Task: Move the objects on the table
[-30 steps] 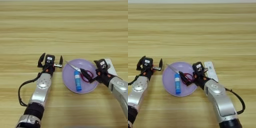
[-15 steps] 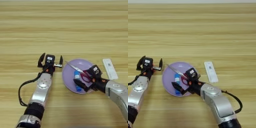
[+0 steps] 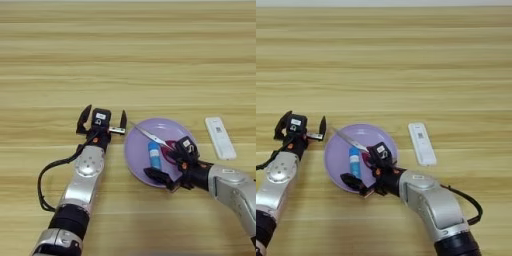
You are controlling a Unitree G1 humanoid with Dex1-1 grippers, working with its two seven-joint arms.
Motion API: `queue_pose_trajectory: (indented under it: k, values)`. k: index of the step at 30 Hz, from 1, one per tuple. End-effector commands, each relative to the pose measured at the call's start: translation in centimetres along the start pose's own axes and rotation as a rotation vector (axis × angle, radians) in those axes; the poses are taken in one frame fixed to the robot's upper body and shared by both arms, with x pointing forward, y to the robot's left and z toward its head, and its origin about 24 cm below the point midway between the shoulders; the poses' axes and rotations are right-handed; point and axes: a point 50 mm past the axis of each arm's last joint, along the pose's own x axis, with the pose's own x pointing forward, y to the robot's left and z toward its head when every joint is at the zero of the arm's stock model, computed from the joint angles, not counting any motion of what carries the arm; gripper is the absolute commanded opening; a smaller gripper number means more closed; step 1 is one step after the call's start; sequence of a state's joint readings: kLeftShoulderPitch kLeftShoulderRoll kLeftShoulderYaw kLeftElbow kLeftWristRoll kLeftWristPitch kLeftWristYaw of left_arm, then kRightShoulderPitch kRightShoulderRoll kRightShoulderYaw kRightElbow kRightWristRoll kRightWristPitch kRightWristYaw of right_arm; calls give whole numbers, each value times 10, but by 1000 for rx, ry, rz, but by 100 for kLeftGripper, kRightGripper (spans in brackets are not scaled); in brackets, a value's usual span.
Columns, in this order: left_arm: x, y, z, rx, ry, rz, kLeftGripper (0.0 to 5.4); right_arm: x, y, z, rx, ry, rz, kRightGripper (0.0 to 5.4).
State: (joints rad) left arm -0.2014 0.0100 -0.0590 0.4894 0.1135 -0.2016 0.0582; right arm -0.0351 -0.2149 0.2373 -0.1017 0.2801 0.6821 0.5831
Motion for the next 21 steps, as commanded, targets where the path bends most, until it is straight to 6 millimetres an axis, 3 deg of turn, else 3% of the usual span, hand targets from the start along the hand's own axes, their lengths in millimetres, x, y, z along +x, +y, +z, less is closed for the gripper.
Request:
queue_pose_trajectory:
  k: [1,21]
  values:
    - [2,-3,3,5,-2,-2,537,1,0,0,13,13,17,540]
    - [2,-5,4,5,-4,-4,537,5,1,-2,25,40,44,540]
